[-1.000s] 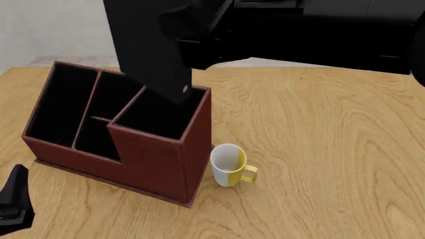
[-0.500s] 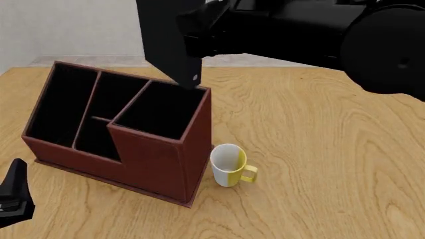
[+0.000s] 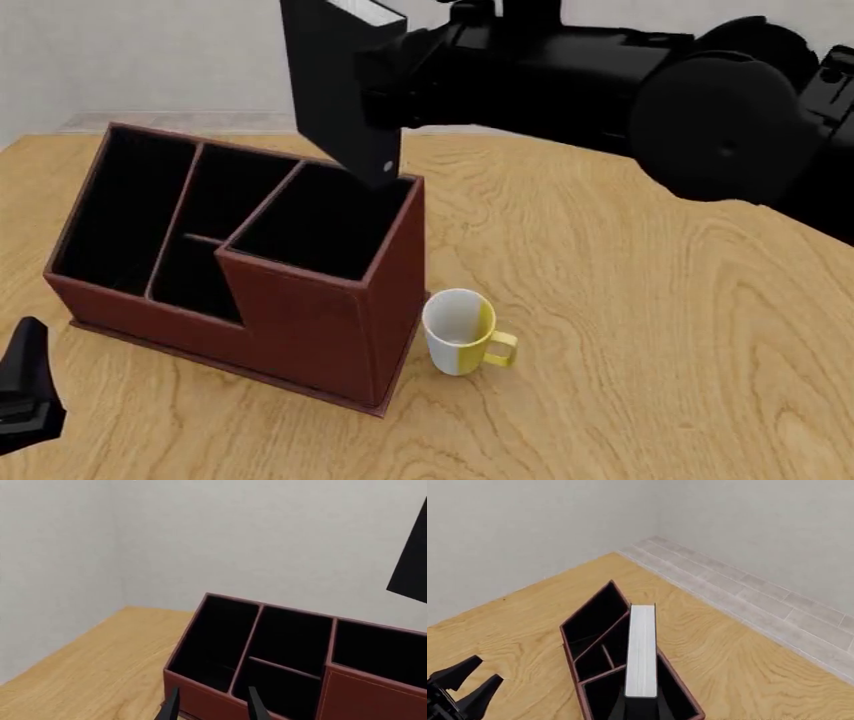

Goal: Pick up the book and place it in the right compartment of the caddy.

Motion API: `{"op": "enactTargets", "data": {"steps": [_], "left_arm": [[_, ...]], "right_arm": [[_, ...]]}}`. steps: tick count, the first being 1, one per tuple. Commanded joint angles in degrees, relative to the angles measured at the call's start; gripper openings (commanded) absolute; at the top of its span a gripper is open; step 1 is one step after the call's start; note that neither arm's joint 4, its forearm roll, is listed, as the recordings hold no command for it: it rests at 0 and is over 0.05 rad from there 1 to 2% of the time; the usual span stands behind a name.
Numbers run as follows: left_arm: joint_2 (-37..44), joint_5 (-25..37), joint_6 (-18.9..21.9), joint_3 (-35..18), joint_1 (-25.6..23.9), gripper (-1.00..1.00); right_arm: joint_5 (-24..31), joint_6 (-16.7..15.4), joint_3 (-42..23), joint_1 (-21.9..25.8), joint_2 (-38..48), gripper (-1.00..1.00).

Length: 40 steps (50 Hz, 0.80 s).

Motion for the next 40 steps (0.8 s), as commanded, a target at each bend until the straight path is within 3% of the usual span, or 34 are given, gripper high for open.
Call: {"op": "enactTargets", "data": {"steps": [1,6,40], "left_arm": [[-0.4,0.7,0.7,-0.6,0.4,1.00],[-0.2,0.8,0.8,-0.8,0.8,1.00],[3.0,-2.7,1.4,0.4,1.6,1.00]], "right_arm": [[-2.2,-1.7,0.0,0.3,1.0,-1.00],[-2.9,-0.1,0.5,0.3,2.0,-1.00],[-6.9,1.3,3.9,0.1,4.8,-1.00]]}}
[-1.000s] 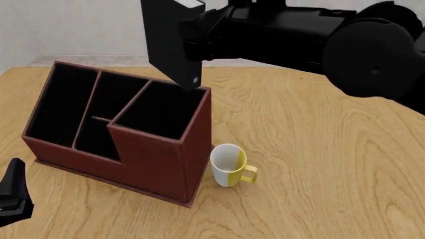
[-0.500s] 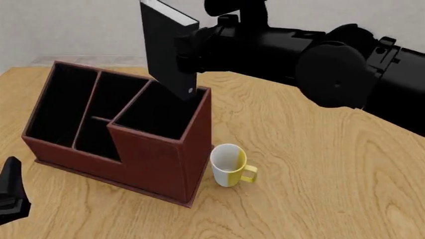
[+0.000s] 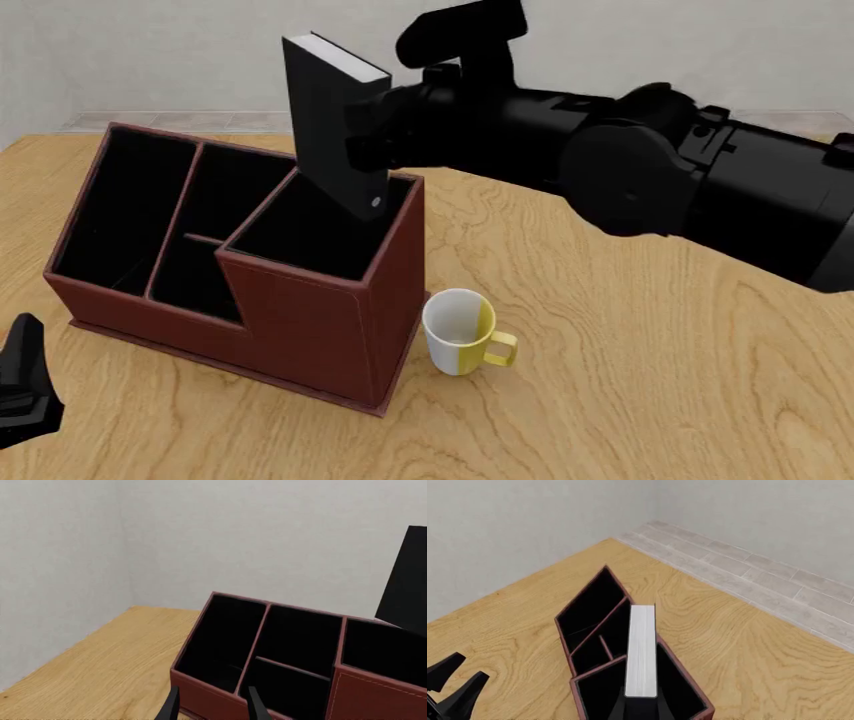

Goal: Pick up the book and place it in the right compartment of the caddy.

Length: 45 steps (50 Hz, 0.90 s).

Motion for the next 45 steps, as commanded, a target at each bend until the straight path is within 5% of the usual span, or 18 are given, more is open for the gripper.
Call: {"op": "enactTargets", "data": {"steps": [1,45], "left_arm": [[0.7,-1.1,0.3,0.6,0.1,1.00],[0.8,-1.4,0.5,1.0,0.5,1.00]], "right_arm": [[-1.3,-2.2,0.0,0.8,0.2,-1.00],[-4.3,-1.2,3.9,1.9,1.3,-1.00]]}}
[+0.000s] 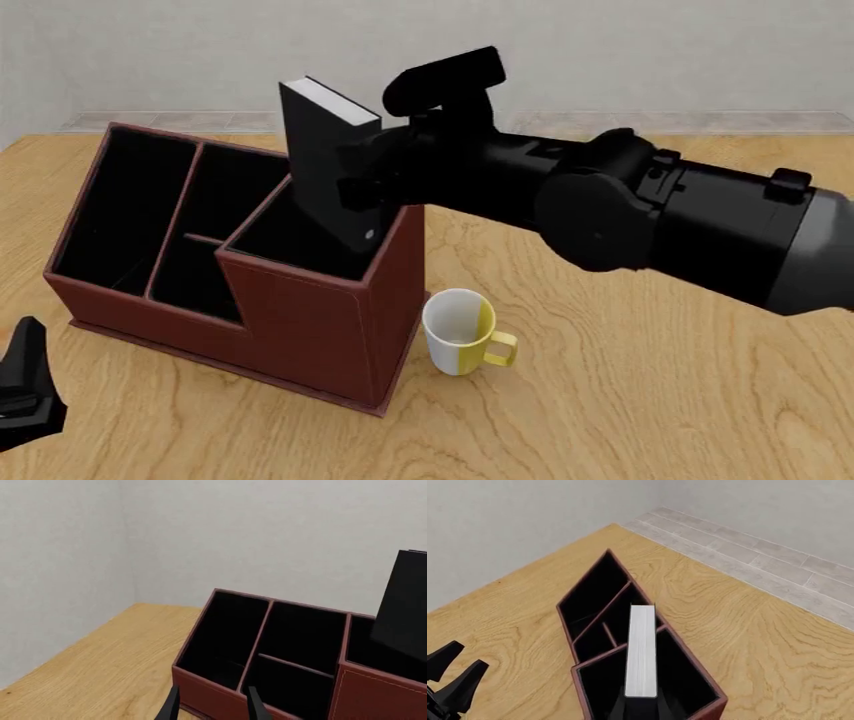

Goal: Pick up the book and place it in the right compartment of the caddy.

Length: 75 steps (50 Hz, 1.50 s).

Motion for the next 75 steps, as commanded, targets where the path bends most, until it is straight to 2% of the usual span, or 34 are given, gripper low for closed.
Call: {"op": "enactTargets", "data": {"steps": [1,60,75], "left_arm": [[-0.1,-0.1,0.3,0.0,0.0,1.00],[1.2,-1.1,0.6,-0.1,0.1,1.00],[0.4,-0.3,0.5,-0.1,0.1,1.00]], "right_arm": [[-0.7,-2.6,-0.3,1.1,-0.4,-1.00],[-4.9,-1.6,4.2,1.9,2.5,-1.00],[-4.6,-2.5,4.1,1.9,1.9,-1.00]]}}
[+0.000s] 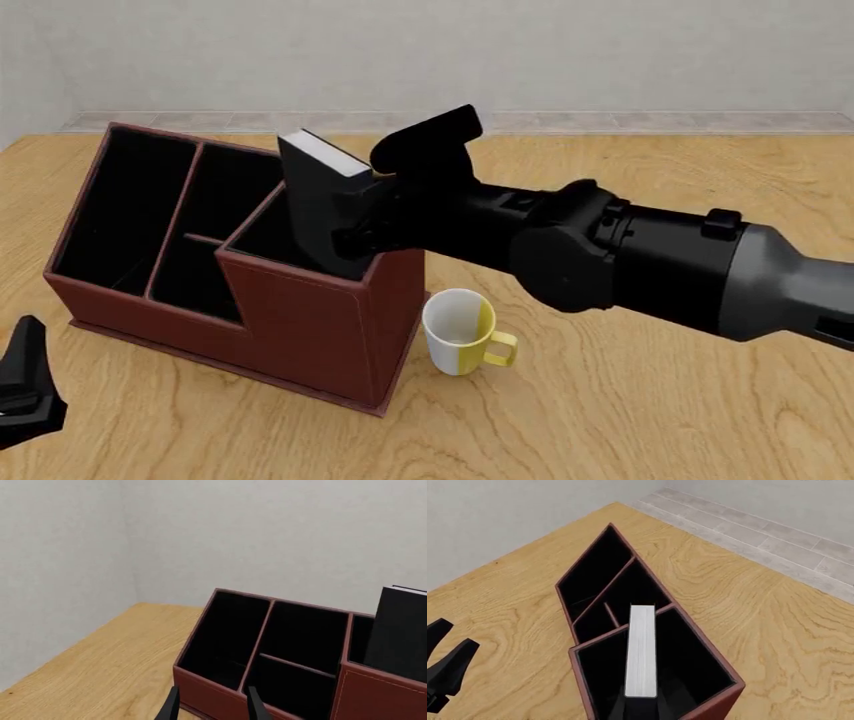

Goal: Pick up the book and place it in the right compartment of the caddy.

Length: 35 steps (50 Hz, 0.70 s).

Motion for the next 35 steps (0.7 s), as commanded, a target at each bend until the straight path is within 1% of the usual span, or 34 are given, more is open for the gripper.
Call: {"op": "enactTargets", "data": {"steps": [1,15,16,35], "left_arm": [[-0.5,0.2,0.2,0.0,-0.1,1.00],[0.4,-0.6,0.0,0.1,-0.3,1.00],[0.5,-0.7,0.0,0.0,-0.4,1.00],[1.1,-1.2,-0.2,-0.1,-0.3,1.00]], "right_arm": [[0.0,-3.0,-1.3,0.7,-0.7,-1.00],[0.7,-3.4,-2.0,0.5,-0.5,-1.00],[1.0,-3.4,-2.1,0.9,-0.5,1.00],[1.7,-3.8,-2.8,1.0,-0.7,1.00]]}}
